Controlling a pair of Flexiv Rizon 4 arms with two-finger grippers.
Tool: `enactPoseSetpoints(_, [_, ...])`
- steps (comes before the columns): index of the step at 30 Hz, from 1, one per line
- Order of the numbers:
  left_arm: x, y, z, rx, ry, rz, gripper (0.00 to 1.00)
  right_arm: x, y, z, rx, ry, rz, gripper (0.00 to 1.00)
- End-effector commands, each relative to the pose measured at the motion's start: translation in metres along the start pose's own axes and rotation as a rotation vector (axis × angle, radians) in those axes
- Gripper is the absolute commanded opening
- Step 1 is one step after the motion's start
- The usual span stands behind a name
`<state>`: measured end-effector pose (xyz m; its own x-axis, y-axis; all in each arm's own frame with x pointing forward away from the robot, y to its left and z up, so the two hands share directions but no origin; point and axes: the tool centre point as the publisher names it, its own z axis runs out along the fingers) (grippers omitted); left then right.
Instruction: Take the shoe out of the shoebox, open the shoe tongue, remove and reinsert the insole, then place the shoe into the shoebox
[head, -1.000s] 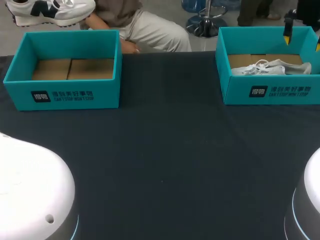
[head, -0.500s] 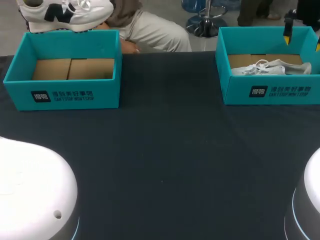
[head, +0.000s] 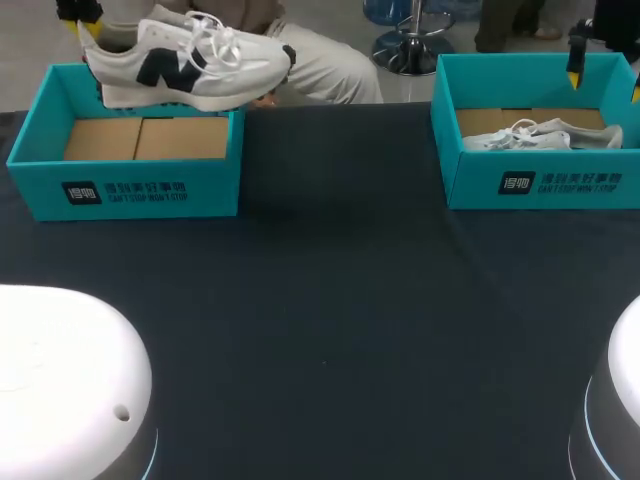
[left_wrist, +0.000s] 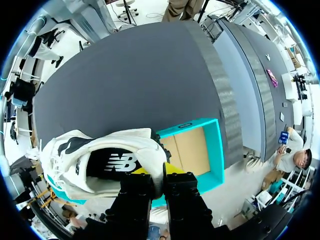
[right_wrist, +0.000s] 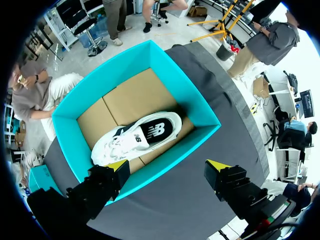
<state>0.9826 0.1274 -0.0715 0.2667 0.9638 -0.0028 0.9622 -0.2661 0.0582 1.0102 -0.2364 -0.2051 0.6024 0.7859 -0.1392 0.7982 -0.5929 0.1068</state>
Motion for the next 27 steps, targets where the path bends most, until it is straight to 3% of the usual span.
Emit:
enactPoseSetpoints(1, [-0.032,-0.047,0.001,-0.161,0.041,0.005,0.00,-0.001,0.000,0.000,-0.001,0.002,0.000,1.00])
enactPoseSetpoints(8, [-0.079,-0.076,-0.001,-0.150,0.005,0.065,0.00,-0.001,0.000,0.000,-0.001,0.002,0.000,1.00])
enactPoseSetpoints(12, [-0.095,-0.095,-0.004,-0.134,-0.004,0.082,0.00,-0.001,0.000,0.000,-0.001,0.002,0.000,1.00])
enactPoseSetpoints(27, [-0.096,-0.097,-0.004,-0.143,-0.002,0.093,0.00,-0.001,0.000,0.000,-0.001,0.002,0.000,1.00])
